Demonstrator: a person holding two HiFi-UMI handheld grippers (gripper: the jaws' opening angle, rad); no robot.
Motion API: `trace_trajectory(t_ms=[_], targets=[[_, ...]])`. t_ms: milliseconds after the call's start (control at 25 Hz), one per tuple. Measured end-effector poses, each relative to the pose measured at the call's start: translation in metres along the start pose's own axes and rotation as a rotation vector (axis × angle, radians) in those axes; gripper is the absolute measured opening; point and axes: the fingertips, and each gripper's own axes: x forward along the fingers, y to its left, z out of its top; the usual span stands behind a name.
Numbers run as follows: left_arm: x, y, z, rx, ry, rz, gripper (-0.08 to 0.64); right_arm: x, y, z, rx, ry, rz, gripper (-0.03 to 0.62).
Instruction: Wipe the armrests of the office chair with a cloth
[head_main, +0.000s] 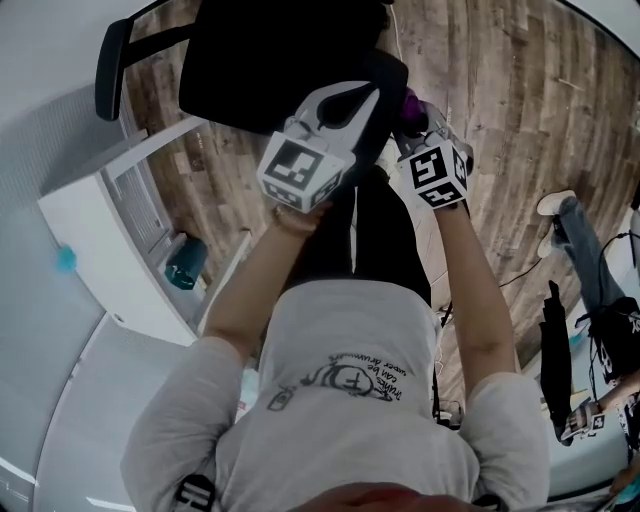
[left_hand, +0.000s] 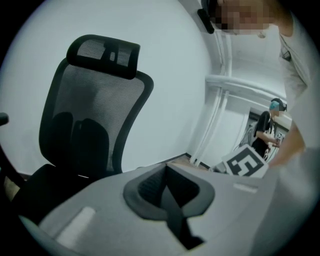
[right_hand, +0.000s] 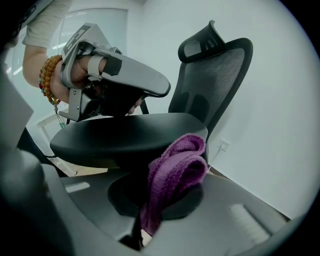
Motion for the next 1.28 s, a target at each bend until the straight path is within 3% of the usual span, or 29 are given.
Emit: trace_trajectory(t_ms=[560,760,1280], targets=[[-0.001,0.009,0.003,-0.019,-0.041,0.004,0.002,0.024,0.002,-0.019,-0.007,0.004,-0.003,0.028],[0.016,0.014,0.001,-0.007,-0.009,0.01,0.002,0.036,-0.011,-0.038,0.007,0.008,0.008,0.028],[0.024,0.049,-0.001,0.029,0.048,0.041,0.002,0.044,-0.012,-0.044,-0.013,-0.076,-0.022,0.027]])
